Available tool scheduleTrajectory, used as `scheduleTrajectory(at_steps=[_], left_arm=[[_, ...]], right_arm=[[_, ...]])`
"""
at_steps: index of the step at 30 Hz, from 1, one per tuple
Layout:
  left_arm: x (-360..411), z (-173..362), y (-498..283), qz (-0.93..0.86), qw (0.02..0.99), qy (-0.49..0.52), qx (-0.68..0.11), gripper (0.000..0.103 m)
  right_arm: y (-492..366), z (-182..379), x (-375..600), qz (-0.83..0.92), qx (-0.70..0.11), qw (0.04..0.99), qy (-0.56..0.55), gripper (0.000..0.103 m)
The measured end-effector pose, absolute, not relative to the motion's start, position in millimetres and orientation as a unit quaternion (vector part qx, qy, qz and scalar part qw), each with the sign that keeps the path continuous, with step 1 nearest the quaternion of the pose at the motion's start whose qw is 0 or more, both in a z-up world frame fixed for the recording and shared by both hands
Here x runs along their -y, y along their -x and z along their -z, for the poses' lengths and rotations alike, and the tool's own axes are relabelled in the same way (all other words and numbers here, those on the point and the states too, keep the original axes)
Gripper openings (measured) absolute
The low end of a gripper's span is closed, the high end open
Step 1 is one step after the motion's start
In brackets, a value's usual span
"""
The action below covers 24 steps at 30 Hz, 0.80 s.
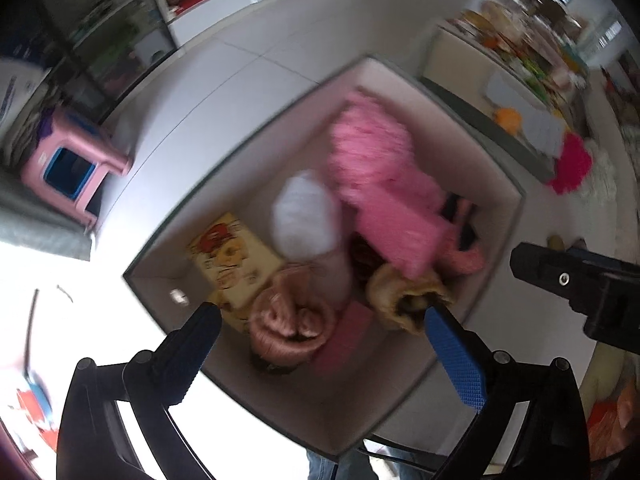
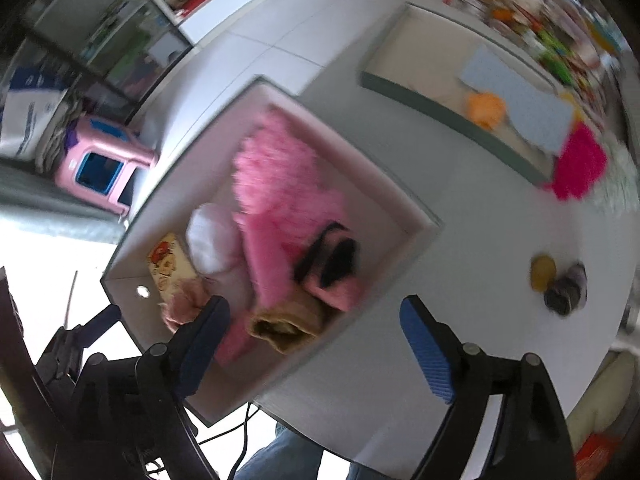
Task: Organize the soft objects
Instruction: 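Lower the glove and sponge into the white box and open both grippers, then move both grippers back over the table toward the yellow pad and striped slipper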
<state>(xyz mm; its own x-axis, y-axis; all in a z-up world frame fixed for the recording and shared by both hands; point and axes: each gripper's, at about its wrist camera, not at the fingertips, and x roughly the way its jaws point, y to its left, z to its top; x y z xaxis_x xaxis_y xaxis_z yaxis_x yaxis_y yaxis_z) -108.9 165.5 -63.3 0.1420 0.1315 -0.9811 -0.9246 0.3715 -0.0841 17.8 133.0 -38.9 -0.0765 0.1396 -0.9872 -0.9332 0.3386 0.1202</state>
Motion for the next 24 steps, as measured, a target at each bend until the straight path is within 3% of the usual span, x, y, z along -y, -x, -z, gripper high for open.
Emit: scheduleTrajectory(at_steps=[13, 24], left_arm=[[-107.7, 52.7, -27.8, -0.309, 0.692, 0.301, -0.579, 0.102], [-100.0, 91.6, -120.6, -0.3, 0.671, 0.276, -0.62, 0.102]], right_arm=[[-168.7, 75.4, 3.3, -0.308, -0.664, 0.648, 0.211, 0.09], [-303.2, 131.8, 57.6, -0.175, -0.706, 0.685, 0.04, 0.09]])
